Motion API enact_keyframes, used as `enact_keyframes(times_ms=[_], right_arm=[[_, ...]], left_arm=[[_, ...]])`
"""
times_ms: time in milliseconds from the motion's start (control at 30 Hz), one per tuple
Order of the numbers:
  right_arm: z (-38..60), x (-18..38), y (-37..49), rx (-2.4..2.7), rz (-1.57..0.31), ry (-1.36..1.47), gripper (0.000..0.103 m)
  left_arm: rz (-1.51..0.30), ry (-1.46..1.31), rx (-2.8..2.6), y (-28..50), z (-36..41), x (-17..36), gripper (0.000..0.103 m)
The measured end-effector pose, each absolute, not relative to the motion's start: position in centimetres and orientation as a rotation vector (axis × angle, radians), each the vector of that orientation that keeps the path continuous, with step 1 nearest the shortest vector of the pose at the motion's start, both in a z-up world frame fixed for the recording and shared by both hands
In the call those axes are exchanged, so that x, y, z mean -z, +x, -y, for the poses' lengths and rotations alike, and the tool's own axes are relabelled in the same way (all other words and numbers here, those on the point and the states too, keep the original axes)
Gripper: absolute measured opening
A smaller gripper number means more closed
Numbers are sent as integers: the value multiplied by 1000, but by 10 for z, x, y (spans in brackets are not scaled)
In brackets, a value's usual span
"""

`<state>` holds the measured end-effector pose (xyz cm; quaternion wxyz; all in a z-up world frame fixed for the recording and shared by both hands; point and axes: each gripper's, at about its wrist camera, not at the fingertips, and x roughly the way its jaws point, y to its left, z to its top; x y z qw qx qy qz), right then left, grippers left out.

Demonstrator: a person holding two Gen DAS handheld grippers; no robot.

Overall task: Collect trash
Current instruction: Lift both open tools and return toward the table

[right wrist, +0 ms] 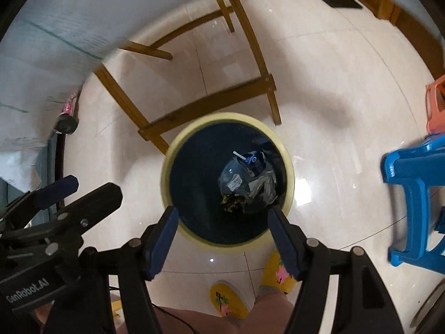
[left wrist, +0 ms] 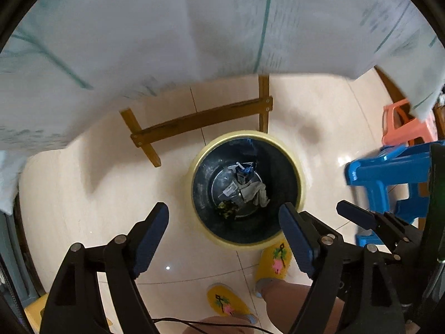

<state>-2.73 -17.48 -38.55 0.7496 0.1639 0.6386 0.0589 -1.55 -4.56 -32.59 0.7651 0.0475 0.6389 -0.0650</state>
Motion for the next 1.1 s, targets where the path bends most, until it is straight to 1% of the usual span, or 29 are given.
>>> enact_keyframes(times_ms=[200, 367, 600, 667, 700, 733, 1000, 1100], right_arm=[[175, 320, -38, -140, -1383, 328, 67], [184, 261, -47, -135, -1362, 361, 67], [197, 158, -58, -136, -1278, 383, 67], [200, 138, -59, -141, -1251, 379, 67], [203, 125, -59, -142, -1235, 379, 67], [203, 117, -61, -141, -1224, 380, 67], [209, 53, -53, -150, -1092, 368, 68], [209, 35, -41, -172, -1053, 349, 68]], left_arm=[[-1365, 101, 140, -33, 37, 256, 80], [-1343, 110, 144, -46, 29, 192, 80], [-1261, 91, 170, -54, 20, 92, 81], [-1232, 86, 173, -54, 17, 69, 83], [-1217, 84, 173, -53, 16, 58, 89], [-1198, 76, 173, -53, 15, 46, 91], [-1064, 35, 158, -40, 7, -28, 91], [-1036, 37, 143, -31, 7, -36, 91]])
